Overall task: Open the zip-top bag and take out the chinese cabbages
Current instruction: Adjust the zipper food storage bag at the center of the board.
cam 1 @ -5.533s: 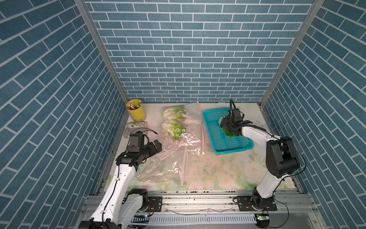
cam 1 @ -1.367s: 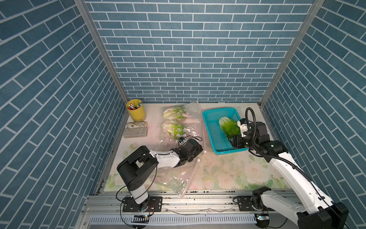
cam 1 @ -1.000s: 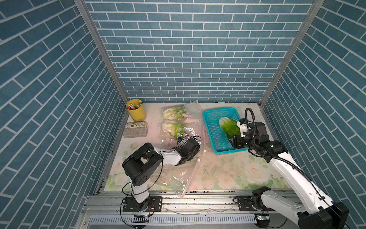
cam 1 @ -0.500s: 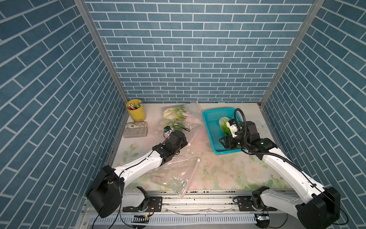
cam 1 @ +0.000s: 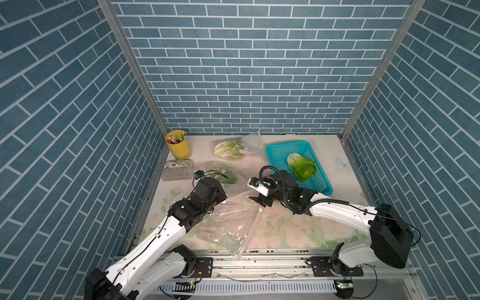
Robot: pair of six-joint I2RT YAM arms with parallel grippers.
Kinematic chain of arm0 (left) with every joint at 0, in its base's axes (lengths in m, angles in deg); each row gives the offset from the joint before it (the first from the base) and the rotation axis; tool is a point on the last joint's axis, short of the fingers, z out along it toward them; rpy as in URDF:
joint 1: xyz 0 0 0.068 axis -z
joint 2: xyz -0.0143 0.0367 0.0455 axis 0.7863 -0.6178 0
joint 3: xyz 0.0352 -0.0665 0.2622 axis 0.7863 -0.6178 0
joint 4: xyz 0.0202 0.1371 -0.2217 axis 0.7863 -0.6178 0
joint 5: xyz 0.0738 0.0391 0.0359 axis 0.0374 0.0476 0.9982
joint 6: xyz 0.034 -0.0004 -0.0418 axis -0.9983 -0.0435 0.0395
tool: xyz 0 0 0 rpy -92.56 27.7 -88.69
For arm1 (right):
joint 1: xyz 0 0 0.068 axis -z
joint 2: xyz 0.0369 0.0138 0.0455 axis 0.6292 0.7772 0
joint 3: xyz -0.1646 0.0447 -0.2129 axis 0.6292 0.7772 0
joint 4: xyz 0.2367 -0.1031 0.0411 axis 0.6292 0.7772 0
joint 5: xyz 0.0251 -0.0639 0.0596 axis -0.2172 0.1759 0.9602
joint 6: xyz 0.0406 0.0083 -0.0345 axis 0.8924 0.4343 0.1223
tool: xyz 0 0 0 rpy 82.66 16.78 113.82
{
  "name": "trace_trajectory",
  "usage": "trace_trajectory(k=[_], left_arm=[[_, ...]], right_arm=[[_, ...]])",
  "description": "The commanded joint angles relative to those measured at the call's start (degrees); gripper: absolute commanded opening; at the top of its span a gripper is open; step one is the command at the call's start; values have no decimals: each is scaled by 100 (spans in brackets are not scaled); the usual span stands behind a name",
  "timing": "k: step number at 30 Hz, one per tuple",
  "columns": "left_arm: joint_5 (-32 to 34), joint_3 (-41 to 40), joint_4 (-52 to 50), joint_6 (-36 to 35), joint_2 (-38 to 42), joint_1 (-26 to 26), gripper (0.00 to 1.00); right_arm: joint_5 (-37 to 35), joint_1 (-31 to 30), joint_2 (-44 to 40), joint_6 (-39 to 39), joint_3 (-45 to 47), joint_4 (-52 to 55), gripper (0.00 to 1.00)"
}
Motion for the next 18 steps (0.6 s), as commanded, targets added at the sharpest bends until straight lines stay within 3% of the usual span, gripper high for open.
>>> trace_trajectory(k=[1, 6, 13, 18], left_arm=[[-295, -152, -274, -74, 172, -181, 0], [-582, -149, -161, -16, 240, -308, 0], [-927, -153, -63, 85, 317, -498, 0], [-1026, -152, -59, 138, 397, -540, 0]], right_arm=[[219, -416, 391, -702, -122, -1199, 66], [-402, -1006, 990, -764, -131, -2231, 53], [-1218, -1272, 1478, -1199, -175, -3037, 52], [-1238, -1178, 1688, -1000, -200, -3445, 24]])
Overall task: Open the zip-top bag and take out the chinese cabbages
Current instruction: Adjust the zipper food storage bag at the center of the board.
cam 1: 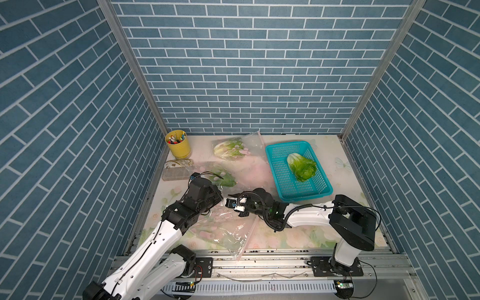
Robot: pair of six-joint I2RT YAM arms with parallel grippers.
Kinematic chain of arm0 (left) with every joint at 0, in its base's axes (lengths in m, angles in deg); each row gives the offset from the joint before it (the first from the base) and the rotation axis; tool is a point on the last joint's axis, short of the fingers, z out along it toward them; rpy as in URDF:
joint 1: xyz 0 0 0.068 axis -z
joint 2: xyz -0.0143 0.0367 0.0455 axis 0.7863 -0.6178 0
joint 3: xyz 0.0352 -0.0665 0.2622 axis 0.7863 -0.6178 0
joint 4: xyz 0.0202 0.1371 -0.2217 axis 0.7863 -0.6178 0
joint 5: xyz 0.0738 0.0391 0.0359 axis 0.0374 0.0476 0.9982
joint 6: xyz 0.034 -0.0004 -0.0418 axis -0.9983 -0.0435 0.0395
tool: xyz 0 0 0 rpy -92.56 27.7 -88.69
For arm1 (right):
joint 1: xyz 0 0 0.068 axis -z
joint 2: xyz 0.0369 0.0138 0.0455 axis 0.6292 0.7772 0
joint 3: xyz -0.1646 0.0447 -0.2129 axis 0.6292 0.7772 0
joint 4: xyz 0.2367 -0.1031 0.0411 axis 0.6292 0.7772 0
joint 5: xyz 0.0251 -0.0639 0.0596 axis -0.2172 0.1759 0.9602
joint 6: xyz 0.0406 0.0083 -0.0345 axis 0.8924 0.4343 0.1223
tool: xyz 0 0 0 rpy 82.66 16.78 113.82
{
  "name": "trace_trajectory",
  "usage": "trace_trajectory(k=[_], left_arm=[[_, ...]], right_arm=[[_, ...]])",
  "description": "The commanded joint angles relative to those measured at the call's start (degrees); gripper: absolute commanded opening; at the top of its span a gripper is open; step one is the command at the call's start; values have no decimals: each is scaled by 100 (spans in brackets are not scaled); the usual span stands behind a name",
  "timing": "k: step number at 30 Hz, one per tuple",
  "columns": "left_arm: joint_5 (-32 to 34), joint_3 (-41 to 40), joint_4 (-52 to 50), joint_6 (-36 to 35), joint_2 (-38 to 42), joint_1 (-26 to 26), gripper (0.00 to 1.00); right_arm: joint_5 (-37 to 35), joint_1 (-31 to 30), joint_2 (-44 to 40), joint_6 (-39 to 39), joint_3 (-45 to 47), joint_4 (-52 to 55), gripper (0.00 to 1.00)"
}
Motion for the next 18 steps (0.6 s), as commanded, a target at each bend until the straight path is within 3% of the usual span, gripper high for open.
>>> trace_trajectory(k=[1, 5, 7, 8, 9, 10, 11, 16, 18], left_arm=[[-135, -50, 64, 42, 88, -52, 0], [-134, -49, -16, 14, 116, -56, 0], [-59, -46, -90, -19, 196, -60, 0], [23, -45, -165, -67, 240, -70, 10], [108, -14, -244, -131, 287, -79, 32], [220, 38, -334, -261, 351, -102, 63], [349, 106, -445, -477, 416, -118, 82], [1300, 537, -839, -1612, 867, -143, 100], [1157, 484, -394, -2478, 1052, -145, 100]], right_arm=[[-126, 96, 134, 84, -168, -680, 20], [-63, 170, 151, 276, -239, -681, 1], [-211, 195, 131, 419, -267, -666, 0], [-355, 223, 103, 556, -282, -603, 0], [-476, 261, 60, 690, -297, -498, 0], [-424, 311, -14, 802, -271, -354, 0], [-336, 387, -97, 946, -246, -188, 0], [279, 873, -483, 1726, -139, 451, 0], [504, 962, -577, 1762, -119, 603, 0]])
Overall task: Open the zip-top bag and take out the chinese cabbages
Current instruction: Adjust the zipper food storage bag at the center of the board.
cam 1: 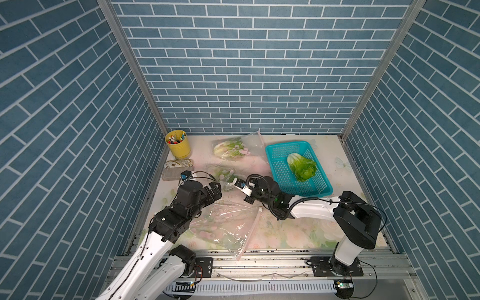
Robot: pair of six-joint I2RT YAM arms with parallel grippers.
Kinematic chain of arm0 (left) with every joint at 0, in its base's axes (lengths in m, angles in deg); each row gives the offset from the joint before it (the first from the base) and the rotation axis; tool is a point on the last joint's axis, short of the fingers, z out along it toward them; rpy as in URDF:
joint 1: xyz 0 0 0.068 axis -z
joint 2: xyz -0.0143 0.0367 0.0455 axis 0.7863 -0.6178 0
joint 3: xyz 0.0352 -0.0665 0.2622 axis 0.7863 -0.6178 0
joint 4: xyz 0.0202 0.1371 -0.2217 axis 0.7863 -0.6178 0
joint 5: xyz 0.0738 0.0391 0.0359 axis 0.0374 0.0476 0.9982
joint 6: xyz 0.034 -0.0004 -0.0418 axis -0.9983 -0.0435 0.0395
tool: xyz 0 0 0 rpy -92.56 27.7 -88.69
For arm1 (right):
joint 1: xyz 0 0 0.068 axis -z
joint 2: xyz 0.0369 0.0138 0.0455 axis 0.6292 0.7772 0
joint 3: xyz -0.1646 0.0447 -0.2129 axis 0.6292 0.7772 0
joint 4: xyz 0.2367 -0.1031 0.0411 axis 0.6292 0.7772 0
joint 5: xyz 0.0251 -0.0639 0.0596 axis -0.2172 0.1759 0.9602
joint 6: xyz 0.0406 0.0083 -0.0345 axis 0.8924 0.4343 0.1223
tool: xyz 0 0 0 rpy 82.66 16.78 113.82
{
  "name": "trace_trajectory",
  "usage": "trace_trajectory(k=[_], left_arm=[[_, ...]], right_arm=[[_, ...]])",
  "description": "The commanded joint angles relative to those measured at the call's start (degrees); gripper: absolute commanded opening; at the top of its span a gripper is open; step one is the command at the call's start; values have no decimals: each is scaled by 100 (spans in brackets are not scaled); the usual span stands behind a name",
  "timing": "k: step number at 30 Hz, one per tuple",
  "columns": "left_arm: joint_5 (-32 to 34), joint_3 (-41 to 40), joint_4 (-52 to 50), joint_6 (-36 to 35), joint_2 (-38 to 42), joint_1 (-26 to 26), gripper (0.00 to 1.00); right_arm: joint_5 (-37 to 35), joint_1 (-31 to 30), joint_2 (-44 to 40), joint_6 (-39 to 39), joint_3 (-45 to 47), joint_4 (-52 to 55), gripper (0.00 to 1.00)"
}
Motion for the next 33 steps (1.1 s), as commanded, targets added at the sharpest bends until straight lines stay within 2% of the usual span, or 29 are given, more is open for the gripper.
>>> trace_trajectory(k=[1, 4, 7, 11, 14, 18, 23, 24, 28, 33], left_arm=[[152, 58, 420, -1658, 253, -34, 100], [-990, -100, 867, -2899, 727, -34, 100], [-1960, 34, 406, -4254, 785, -35, 97], [-2559, 582, -491, -5639, 336, -33, 84], [-2992, 889, -880, -6460, -160, -40, 77], [-3181, 1049, -1044, -7126, -724, -38, 70], [-3617, 1374, -1092, -7757, -1543, -48, 45], [-3661, 1469, -1121, -7852, -1684, -49, 43], [-3713, 1788, -1038, -7995, -2128, -62, 45], [-3704, 1870, -861, -8130, -2171, -136, 50]], right_arm=[[351, 158, -352, 550, 2, 327, 0], [543, 306, -437, 831, -126, 691, 0], [946, 423, -569, 968, -126, 874, 0], [1420, 530, -720, 953, -98, 1123, 0], [1521, 598, -799, 1038, -75, 1179, 0], [1771, 643, -886, 1098, -33, 1191, 0], [1901, 652, -1002, 1092, 39, 1276, 0], [1893, 662, -1028, 1094, 71, 1271, 0], [1969, 658, -1090, 1077, 146, 1289, 0], [2023, 672, -1145, 1077, 191, 1308, 0]])
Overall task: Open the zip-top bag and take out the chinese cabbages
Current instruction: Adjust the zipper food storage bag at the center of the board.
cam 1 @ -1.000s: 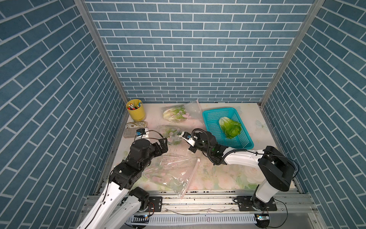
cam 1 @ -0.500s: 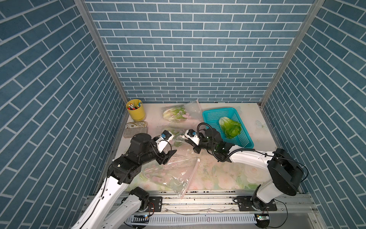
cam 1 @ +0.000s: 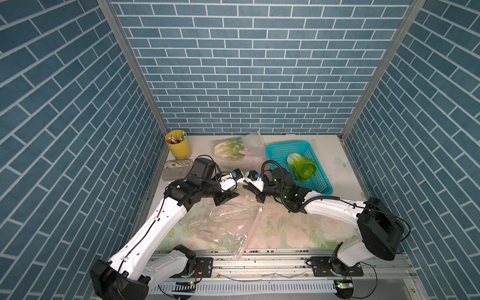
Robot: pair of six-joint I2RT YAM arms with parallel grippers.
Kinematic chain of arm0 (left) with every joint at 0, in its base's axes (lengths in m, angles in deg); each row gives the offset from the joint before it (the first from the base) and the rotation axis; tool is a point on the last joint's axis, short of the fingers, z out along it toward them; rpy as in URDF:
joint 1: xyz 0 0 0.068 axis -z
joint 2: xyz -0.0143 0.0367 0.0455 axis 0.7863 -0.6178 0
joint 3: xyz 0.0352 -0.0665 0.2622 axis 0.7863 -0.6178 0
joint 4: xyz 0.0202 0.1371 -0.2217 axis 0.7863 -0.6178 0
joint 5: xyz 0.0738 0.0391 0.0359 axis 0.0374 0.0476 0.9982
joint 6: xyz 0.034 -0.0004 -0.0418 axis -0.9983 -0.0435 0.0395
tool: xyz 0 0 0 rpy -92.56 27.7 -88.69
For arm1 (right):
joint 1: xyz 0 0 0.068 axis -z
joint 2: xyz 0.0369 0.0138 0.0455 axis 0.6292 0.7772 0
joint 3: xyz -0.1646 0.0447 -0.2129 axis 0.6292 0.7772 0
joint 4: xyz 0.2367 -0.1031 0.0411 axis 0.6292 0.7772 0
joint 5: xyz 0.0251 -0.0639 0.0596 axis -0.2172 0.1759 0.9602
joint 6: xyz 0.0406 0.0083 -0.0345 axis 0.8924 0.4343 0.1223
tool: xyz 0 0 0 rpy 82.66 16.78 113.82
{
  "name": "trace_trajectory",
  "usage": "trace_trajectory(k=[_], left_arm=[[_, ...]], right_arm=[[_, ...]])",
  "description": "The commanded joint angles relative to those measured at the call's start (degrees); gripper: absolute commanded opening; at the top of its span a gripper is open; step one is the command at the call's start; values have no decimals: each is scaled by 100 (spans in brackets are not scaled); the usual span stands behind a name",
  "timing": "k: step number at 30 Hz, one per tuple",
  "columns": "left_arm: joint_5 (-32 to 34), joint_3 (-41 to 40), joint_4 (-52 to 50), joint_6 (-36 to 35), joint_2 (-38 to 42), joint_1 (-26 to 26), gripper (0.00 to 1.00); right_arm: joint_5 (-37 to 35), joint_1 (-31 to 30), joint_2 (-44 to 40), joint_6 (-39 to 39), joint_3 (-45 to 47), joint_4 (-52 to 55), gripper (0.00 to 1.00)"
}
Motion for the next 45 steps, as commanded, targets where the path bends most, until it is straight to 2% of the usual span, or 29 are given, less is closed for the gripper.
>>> trace_trajectory(k=[1, 12, 20, 30, 32, 36, 39, 41, 42, 43, 44, 45], left_arm=[[-187, 128, 6, -291, 40, -101, 51], [-545, 154, 145, -391, 73, -488, 52], [-696, 213, 341, -353, -20, -504, 51], [-959, 289, 266, -192, -351, -510, 41], [-912, 264, 306, -155, -360, -507, 37], [-909, 286, 219, -154, -450, -506, 23], [-941, 245, 285, -106, -440, -504, 0], [-960, 195, 345, -83, -407, -509, 0], [-979, 166, 370, -83, -387, -505, 0], [-992, 122, 390, -68, -372, -510, 0], [-993, 67, 424, -57, -348, -506, 0], [-1013, 14, 444, -56, -318, -504, 0]], right_arm=[[188, 29, -205, 198, 77, 57, 0], [419, 33, -243, 101, 16, 279, 0], [472, 28, -211, 162, -36, 334, 0], [656, 27, -67, 180, -213, 460, 0], [641, 32, -71, 193, -204, 453, 0], [639, 27, -68, 180, -204, 461, 0], [632, 31, -33, 180, -213, 466, 0], [553, 27, -15, 197, -238, 442, 0], [481, 23, -6, 200, -239, 438, 4], [436, 22, -1, 150, -246, 449, 21], [421, 27, -20, 58, -219, 445, 34], [397, 29, -46, -10, -178, 424, 41]])
